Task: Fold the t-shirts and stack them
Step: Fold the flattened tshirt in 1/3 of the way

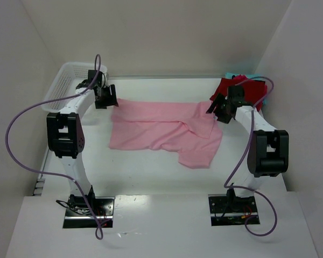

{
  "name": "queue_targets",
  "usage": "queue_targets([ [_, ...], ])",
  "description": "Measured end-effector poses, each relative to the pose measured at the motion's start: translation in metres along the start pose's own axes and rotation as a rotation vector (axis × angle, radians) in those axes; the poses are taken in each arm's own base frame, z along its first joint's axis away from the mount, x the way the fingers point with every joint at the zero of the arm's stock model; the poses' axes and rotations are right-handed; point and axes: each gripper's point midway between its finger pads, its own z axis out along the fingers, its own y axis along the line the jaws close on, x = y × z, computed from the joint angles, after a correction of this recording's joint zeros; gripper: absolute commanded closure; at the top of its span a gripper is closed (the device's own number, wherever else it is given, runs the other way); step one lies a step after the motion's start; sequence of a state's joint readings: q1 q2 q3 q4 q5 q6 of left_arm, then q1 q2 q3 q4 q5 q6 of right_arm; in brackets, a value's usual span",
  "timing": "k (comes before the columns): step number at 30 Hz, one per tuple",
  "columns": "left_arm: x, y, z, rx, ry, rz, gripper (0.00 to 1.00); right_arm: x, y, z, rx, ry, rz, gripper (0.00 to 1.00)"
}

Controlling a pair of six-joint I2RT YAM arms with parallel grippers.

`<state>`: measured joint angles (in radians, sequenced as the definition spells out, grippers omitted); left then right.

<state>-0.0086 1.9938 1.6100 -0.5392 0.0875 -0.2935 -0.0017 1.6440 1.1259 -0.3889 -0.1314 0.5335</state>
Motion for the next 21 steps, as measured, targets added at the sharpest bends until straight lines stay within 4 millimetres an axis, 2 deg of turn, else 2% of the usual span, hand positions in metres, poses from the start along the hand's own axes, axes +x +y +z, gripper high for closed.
queue_targets([
  [4,-0.042,-0.019,-0.014,0.062,-0.108,0.021,0.25,-0.05,0.024,-0.015,-0.057,-0.124,-0.018,0.26],
  [6,-0.056,-0.028,-0.016,0.095,-0.146,0.031,0.25,-0.068,0.035,-0.017,-0.078,-0.16,-0.031,0.26],
  [8,-0.068,-0.036,-0.013,0.125,-0.165,0.041,0.25,-0.086,0.045,-0.01,-0.095,-0.185,-0.048,0.26],
  [9,-0.074,-0.041,-0.008,0.137,-0.178,0.048,0.25,-0.095,0.048,0.006,-0.101,-0.185,-0.058,0.26],
  [10,-0.078,-0.045,0.003,0.15,-0.183,0.056,0.25,-0.095,0.047,0.012,-0.099,-0.18,-0.061,0.26],
  [11,-0.077,-0.046,0.008,0.152,-0.178,0.057,0.28,-0.089,0.04,0.026,-0.08,-0.15,-0.066,0.26],
  [15,-0.057,-0.043,0.039,0.146,-0.108,0.055,0.35,-0.071,0.023,0.057,-0.033,-0.073,-0.075,0.26],
  [17,-0.048,-0.04,0.051,0.14,-0.08,0.05,0.37,-0.066,0.019,0.064,-0.024,-0.053,-0.077,0.26],
  [21,-0.04,-0.036,0.062,0.121,-0.056,0.046,0.42,-0.065,0.021,0.065,-0.039,-0.045,-0.082,0.26],
])
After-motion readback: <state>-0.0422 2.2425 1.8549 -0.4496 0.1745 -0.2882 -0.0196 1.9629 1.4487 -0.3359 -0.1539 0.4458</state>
